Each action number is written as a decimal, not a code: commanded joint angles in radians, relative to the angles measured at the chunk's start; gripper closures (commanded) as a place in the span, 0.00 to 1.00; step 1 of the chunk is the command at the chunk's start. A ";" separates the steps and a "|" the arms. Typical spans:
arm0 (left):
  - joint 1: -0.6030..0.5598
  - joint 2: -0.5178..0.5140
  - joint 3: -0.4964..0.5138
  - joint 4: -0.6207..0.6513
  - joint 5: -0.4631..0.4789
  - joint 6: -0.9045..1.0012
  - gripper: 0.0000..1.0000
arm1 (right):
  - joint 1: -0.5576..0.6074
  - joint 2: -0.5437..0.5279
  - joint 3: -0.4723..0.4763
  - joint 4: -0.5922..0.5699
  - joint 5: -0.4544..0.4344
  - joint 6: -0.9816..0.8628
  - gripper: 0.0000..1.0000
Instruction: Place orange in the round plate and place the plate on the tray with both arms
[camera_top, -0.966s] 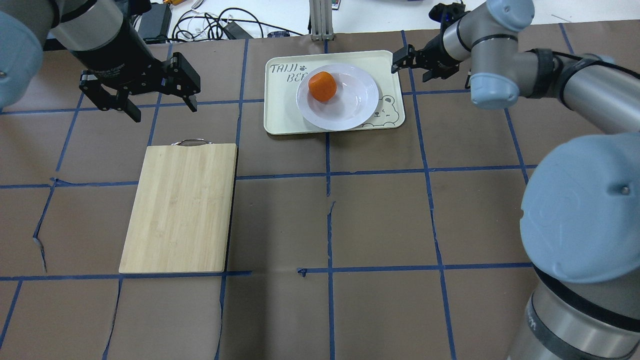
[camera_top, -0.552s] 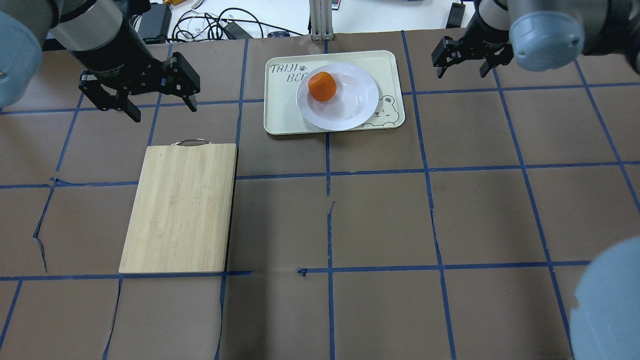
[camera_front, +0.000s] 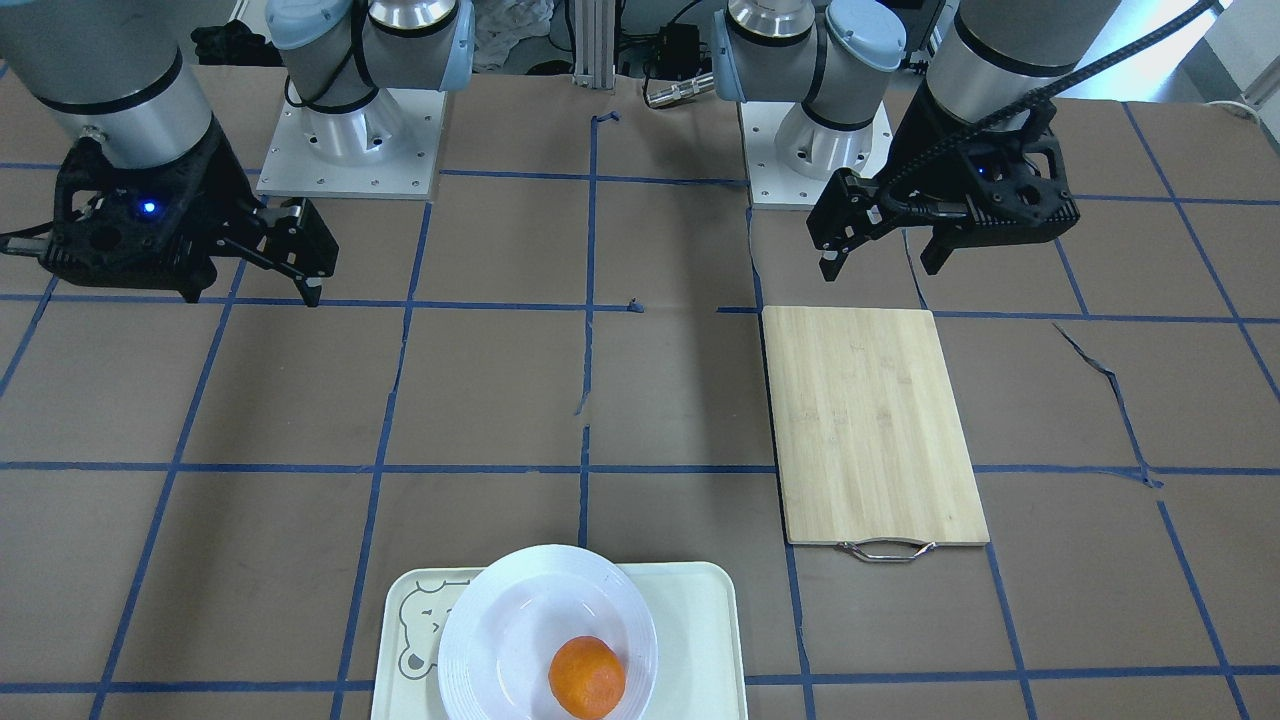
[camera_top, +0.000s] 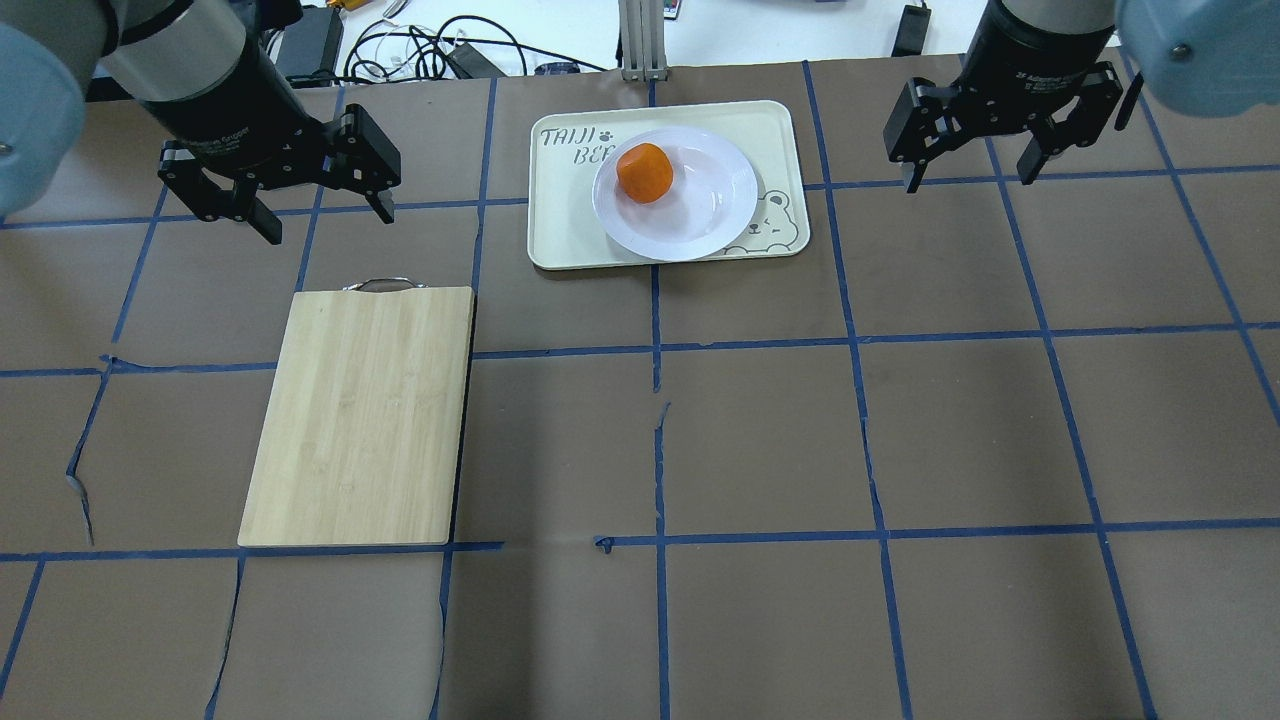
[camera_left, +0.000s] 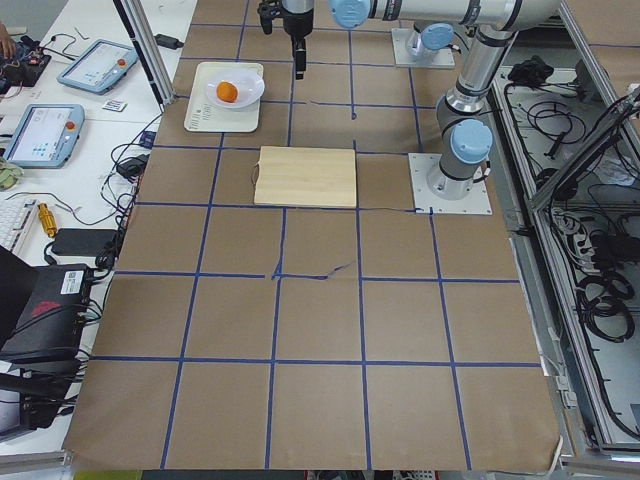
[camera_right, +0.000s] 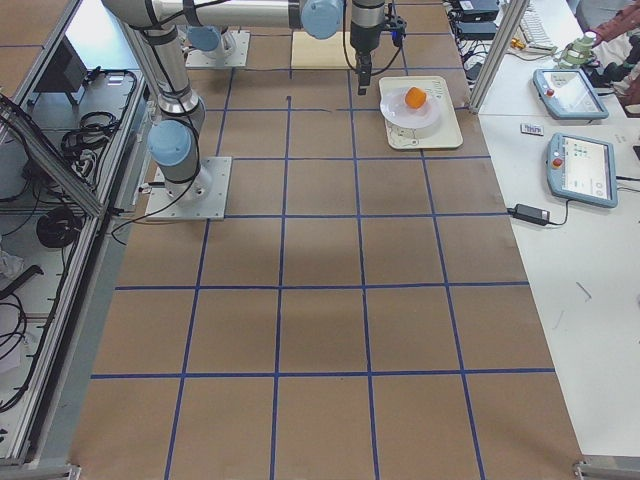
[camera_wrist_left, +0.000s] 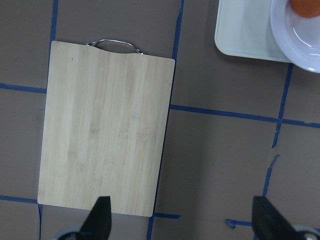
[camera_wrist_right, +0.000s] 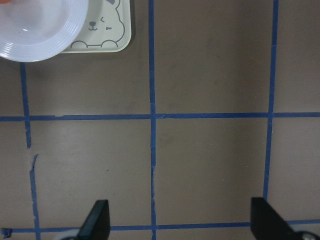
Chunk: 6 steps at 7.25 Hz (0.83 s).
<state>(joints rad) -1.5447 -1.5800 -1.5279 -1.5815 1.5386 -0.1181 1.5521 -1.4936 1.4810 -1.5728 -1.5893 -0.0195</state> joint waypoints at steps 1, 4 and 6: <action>0.000 0.000 0.000 0.000 0.000 -0.002 0.00 | 0.005 -0.010 -0.008 0.016 0.075 0.004 0.00; 0.000 0.000 0.000 0.000 0.001 -0.002 0.00 | 0.006 -0.005 -0.004 0.017 -0.014 0.003 0.00; 0.001 0.000 0.000 0.000 0.000 0.000 0.00 | 0.008 -0.008 -0.002 0.017 -0.012 0.009 0.00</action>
